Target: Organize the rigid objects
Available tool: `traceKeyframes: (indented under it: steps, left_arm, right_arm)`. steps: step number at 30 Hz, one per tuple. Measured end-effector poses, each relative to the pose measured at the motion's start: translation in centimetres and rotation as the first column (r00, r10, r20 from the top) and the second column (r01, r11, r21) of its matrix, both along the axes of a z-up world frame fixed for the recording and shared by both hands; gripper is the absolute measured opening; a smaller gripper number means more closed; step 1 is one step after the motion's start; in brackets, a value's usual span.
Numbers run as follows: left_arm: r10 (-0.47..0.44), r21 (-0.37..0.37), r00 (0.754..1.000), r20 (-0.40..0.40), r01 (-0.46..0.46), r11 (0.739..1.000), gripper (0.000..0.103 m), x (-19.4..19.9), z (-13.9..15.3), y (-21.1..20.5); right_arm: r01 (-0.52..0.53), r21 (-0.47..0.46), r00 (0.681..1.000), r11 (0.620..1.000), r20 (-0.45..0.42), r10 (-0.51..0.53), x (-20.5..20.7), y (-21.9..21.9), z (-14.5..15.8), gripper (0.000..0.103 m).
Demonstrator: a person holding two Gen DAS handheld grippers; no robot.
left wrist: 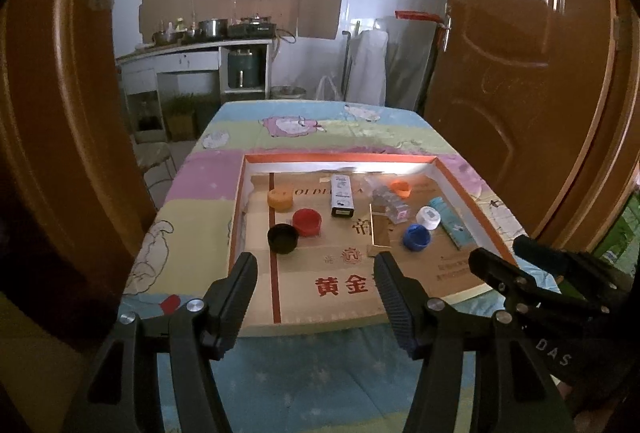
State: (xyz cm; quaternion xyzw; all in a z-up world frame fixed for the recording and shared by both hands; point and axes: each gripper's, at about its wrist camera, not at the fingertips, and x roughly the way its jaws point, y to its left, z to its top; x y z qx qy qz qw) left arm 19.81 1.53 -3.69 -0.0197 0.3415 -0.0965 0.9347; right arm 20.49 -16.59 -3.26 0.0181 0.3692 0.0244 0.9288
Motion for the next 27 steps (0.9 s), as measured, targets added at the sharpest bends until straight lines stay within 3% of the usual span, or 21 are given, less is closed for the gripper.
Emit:
traceKeyframes:
  steps: [9, 27]
  left_arm:
    - [0.036, 0.001, 0.999, 0.034, -0.036, 0.999, 0.060, -3.6, 1.5, -0.2]
    - [0.168, 0.049, 0.975, 0.146, -0.177, 0.983, 0.060, -11.2, 4.5, -0.1]
  right_arm:
    - [0.066, -0.087, 0.993, 0.994, 0.104, -0.057, -4.0, 0.6, 2.9, 0.061]
    - [0.050, -0.065, 0.987, 0.997, 0.156, -0.040, -11.0, 1.8, 5.9, 0.061]
